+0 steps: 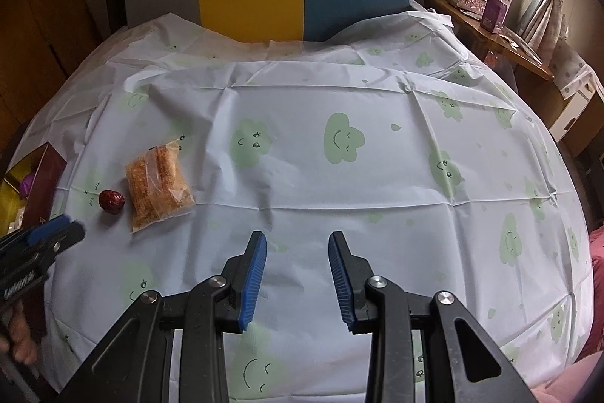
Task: Organize snacks
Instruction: 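Grasp the red date with the left tool, then grasp the clear bag of crispy bread with the right tool while the left tool holds the date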
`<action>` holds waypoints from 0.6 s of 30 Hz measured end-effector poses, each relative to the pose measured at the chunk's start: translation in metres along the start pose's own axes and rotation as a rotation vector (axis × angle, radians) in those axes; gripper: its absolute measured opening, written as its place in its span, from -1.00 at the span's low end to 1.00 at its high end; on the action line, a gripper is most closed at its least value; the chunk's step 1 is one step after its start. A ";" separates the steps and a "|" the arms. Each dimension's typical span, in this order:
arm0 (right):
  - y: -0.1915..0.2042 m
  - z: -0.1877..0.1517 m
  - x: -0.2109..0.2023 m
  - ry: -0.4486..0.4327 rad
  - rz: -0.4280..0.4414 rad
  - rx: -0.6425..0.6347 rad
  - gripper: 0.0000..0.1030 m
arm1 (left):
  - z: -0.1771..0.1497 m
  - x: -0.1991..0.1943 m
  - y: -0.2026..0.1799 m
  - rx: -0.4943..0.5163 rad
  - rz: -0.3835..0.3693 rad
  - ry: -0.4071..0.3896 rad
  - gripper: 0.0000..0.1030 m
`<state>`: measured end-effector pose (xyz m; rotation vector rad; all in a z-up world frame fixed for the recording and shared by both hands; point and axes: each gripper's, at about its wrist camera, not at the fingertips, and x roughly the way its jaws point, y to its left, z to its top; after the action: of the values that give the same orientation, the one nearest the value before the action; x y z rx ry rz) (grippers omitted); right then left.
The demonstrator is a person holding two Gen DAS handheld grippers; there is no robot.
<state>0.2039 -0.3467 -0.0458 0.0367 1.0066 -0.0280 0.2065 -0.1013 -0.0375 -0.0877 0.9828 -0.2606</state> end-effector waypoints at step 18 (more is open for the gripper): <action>0.012 -0.003 0.005 0.023 0.036 -0.036 -0.33 | -0.008 0.016 0.001 0.060 0.008 -0.042 -0.38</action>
<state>0.2046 -0.3343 -0.0509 0.0218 1.0289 0.0235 0.2086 -0.1045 -0.0547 -0.0341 0.9325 -0.2799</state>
